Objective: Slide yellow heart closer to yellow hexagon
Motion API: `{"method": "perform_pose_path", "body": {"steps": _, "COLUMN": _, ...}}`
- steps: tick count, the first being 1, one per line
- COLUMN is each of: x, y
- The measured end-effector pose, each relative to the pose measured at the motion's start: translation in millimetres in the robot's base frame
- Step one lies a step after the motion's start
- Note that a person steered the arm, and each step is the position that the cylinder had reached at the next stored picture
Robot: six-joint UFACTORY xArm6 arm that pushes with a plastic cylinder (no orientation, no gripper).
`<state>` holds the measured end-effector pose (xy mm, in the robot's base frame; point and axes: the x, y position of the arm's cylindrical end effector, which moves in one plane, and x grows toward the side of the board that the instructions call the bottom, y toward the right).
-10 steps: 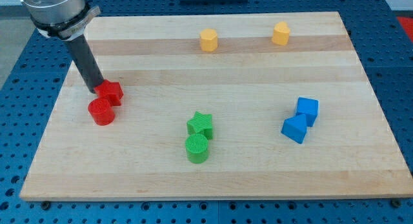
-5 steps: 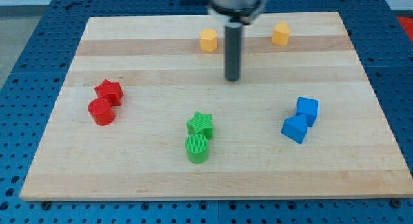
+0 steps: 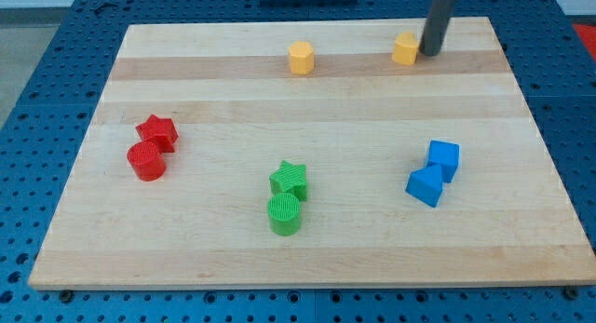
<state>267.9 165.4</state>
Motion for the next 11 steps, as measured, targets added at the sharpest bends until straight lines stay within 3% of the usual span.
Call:
{"method": "perform_pose_path", "body": {"steps": 2, "x": -13, "y": -62}}
{"method": "perform_pose_path", "body": {"steps": 6, "x": -13, "y": -124}}
{"method": "perform_pose_path", "body": {"steps": 9, "x": 8, "y": -55}}
{"method": "perform_pose_path", "body": {"steps": 11, "x": 6, "y": -91}}
